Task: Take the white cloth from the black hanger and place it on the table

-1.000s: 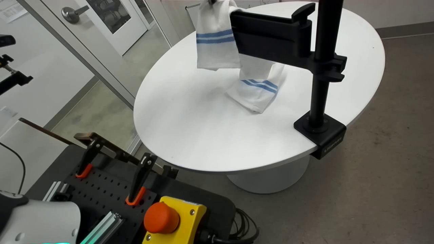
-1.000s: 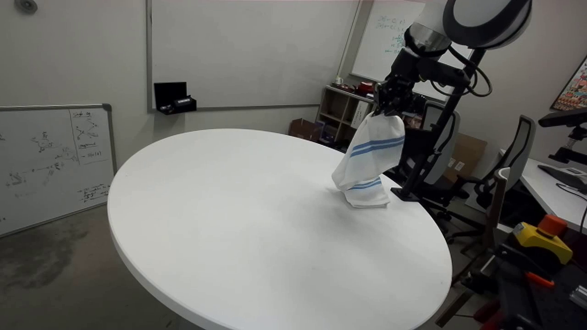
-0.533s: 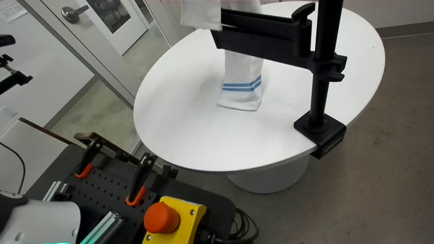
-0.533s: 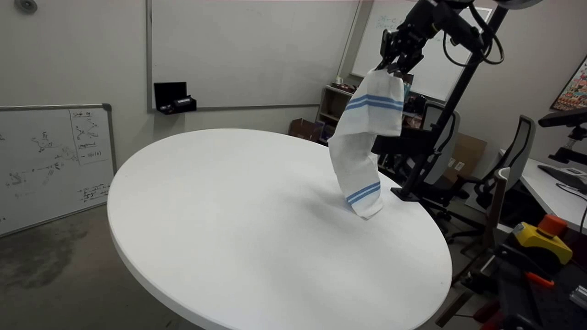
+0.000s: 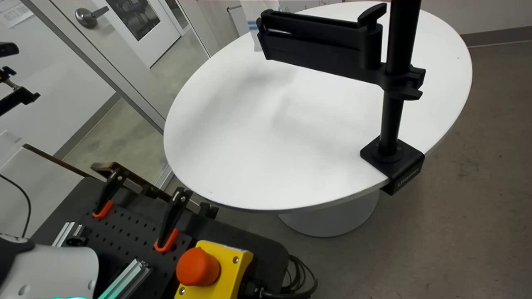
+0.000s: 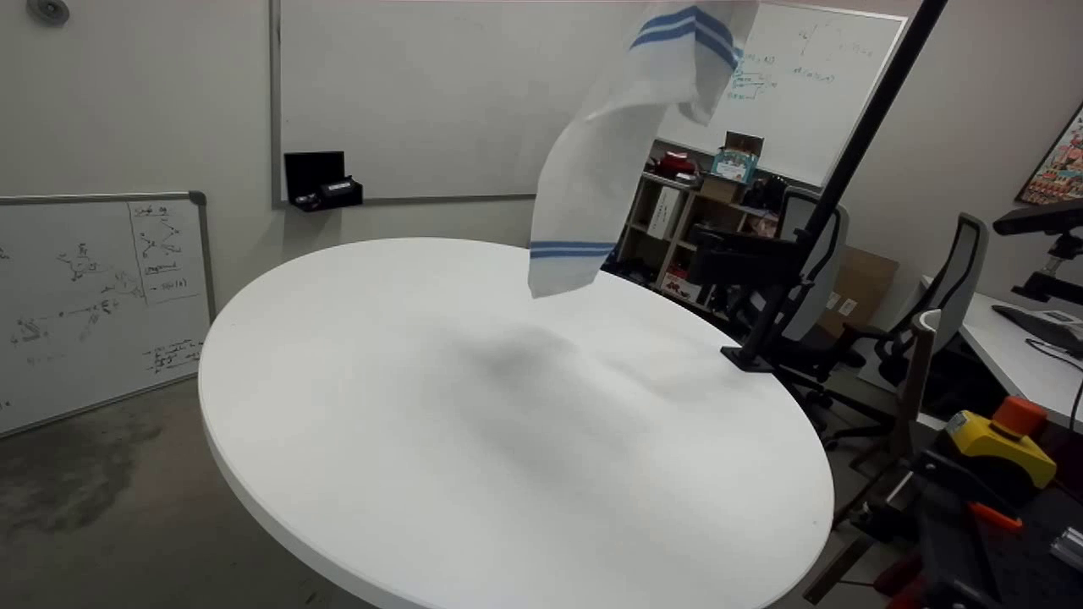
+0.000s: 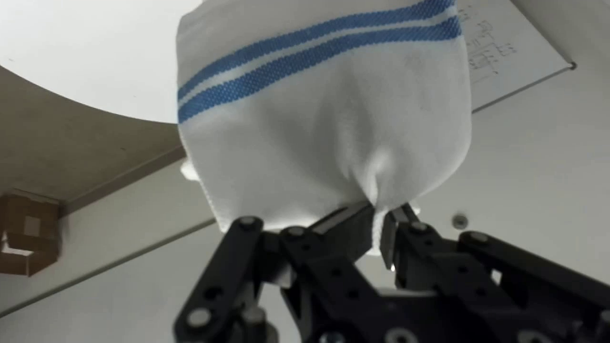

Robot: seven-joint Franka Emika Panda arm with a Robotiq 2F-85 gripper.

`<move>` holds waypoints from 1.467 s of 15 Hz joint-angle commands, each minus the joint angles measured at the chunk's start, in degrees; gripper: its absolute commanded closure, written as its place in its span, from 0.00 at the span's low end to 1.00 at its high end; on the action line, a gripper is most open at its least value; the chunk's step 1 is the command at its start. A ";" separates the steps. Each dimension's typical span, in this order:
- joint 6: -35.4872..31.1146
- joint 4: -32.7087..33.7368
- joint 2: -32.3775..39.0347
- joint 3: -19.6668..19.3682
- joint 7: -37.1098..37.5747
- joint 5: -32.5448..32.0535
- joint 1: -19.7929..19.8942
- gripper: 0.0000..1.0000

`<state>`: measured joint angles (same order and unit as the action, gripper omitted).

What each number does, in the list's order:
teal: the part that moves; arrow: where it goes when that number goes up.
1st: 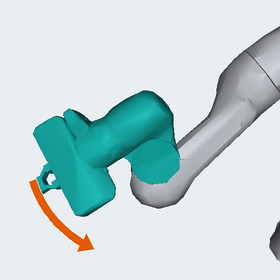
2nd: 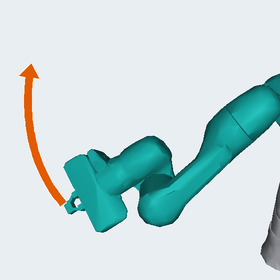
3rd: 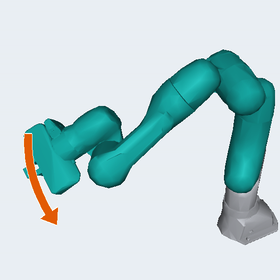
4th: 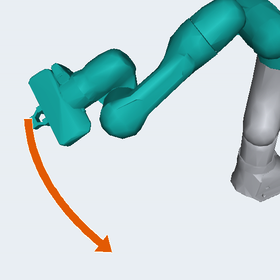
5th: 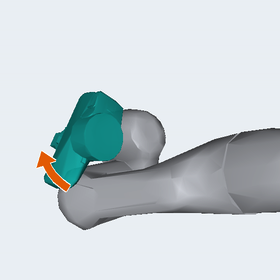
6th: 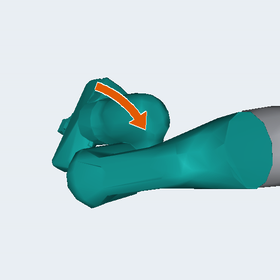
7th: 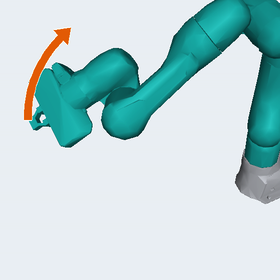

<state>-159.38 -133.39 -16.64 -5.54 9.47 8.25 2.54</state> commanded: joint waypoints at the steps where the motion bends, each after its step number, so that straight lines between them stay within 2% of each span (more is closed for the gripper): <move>1: 2.42 -3.46 -9.39 -0.17 -5.32 5.38 -4.54 0.98; 7: 12.46 -8.52 -22.76 -0.76 -8.12 7.75 -8.26 0.98; 13: 27.96 -16.27 -31.90 -0.24 -9.49 7.89 -9.60 0.98; 17: 36.29 -21.16 -33.08 1.02 -9.50 6.96 -8.50 0.98; 22: 35.81 -23.78 -30.64 2.16 -8.72 5.57 -6.34 0.98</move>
<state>-123.93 -156.59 -48.02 -4.45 0.96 14.47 -5.67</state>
